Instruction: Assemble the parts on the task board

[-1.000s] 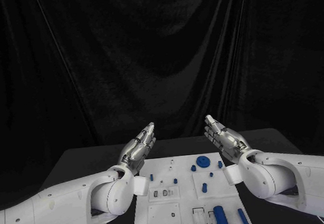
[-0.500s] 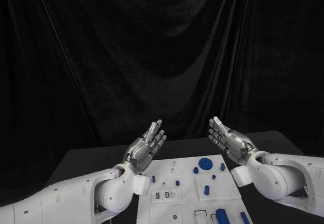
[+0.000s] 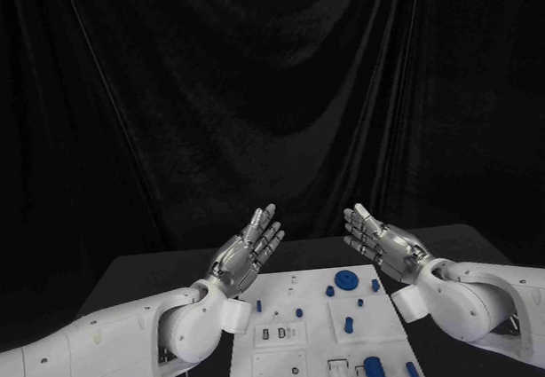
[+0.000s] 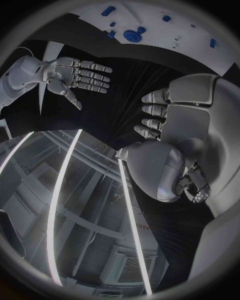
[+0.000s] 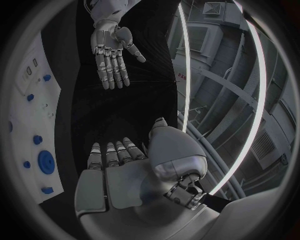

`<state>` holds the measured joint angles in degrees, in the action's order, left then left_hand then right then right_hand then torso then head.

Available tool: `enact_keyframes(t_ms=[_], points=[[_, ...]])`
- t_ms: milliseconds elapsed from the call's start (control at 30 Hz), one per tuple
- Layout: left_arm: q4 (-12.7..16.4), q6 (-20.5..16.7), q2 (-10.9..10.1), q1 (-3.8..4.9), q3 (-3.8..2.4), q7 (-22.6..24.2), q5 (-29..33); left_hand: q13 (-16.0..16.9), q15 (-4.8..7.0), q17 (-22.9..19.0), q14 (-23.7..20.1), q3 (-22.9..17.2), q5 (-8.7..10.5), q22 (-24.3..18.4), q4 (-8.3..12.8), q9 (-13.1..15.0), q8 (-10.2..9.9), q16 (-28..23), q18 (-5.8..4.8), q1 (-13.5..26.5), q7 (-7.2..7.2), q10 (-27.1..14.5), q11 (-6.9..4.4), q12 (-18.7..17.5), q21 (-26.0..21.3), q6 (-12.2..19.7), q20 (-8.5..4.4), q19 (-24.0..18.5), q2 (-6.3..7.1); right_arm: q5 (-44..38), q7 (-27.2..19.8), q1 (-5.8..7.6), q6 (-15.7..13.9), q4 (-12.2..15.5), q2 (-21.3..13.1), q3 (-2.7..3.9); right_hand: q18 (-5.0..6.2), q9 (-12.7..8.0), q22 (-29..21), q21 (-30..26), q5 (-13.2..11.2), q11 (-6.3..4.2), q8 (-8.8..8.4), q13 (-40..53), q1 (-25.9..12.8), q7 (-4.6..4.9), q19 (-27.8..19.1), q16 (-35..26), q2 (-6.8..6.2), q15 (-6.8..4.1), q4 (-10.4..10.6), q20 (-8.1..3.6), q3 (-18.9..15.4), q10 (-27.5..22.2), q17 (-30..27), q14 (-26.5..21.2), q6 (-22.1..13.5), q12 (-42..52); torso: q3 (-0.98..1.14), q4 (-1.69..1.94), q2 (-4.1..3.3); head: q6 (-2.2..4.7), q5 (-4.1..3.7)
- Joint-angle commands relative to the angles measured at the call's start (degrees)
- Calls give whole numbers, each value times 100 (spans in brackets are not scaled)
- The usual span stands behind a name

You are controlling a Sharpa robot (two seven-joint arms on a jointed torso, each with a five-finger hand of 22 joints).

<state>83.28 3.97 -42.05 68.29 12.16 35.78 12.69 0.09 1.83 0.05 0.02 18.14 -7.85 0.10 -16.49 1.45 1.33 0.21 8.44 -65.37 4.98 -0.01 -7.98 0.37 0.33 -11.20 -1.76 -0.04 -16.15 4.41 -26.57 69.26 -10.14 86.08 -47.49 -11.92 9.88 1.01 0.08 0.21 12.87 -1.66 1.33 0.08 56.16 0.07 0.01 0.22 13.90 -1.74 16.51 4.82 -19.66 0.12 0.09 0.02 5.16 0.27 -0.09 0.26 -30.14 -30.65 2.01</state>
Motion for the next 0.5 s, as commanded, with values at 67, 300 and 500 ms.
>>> enact_keyframes(t_ms=[67,300,500], points=[[-34,261,-17,1,-5,128,-115,-9,612,-5,-2,-55,-64,-10,-17,9,19,-21,67,-101,-14,1,46,-37,-33,-55,-95,4,-4,-997,87,9,262,-71,-9,5,42,10,-8,-21,95,132,53,8,178,100,-1,-22,-19,95,-6,188,81,9,-9,-2,49,5,-5,-1,2,48,27],[-124,319,-72,-15,-4,212,-628,-9,506,-5,-2,-95,-186,-10,-12,12,23,-21,133,-203,-39,1,74,-37,-33,-90,100,4,2,-2485,26,13,-8,-206,-13,5,50,65,26,25,629,667,188,45,945,434,56,-22,-312,947,-104,1008,241,135,-9,-2,543,89,-4,0,1,44,50],[-173,329,-151,-29,-3,228,-756,-9,408,-5,-2,-143,-353,-10,-15,15,26,-21,158,-313,-61,1,94,-37,-33,-120,198,4,-7,-3890,149,49,-345,-379,17,5,-38,105,164,280,1050,850,264,75,1527,699,494,52,-398,1323,-315,1217,386,328,60,301,997,130,-5,0,3,-6,133]])
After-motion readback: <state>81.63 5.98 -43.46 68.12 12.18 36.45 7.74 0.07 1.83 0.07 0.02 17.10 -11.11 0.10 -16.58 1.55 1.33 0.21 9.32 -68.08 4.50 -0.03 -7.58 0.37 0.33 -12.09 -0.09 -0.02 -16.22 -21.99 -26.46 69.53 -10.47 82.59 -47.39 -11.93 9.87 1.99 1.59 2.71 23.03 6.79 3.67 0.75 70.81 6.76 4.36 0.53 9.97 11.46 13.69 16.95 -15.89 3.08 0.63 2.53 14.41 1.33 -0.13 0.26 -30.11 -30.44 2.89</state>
